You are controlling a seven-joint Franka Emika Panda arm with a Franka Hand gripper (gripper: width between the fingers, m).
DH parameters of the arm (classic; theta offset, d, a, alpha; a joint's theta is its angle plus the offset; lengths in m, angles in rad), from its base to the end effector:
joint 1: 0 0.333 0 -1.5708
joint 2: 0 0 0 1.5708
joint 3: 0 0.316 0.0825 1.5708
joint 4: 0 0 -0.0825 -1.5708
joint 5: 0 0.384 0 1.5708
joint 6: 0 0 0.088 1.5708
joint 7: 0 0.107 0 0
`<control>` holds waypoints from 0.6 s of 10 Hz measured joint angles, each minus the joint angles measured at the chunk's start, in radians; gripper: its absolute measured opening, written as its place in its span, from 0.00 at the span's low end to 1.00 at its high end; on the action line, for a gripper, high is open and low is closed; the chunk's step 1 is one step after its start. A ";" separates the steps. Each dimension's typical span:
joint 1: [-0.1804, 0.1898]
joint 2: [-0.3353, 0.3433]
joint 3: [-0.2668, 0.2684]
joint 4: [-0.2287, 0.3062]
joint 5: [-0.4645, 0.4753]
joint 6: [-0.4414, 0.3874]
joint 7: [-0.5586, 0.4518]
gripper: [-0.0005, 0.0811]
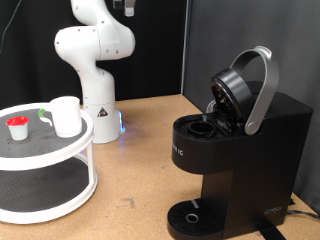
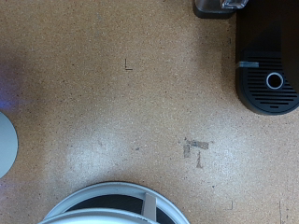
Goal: Make a cup of coffee with the keurig machine
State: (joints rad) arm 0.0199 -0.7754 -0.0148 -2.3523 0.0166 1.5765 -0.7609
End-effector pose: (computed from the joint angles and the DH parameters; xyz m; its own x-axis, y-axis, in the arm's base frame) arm 0.3102 0.0020 0.5895 0.7178 0.6960 0.0183 0.6962 -0.7175 -0.0198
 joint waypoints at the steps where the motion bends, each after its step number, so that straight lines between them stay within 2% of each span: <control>1: 0.000 -0.001 -0.005 0.000 0.000 0.010 0.000 0.99; 3: -0.010 -0.018 -0.052 0.000 -0.002 0.027 -0.020 0.99; 6: -0.039 -0.042 -0.139 0.003 -0.061 0.002 -0.105 0.99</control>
State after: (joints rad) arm -0.0186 -0.8169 -0.1539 -2.3493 -0.0448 1.5781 -0.8658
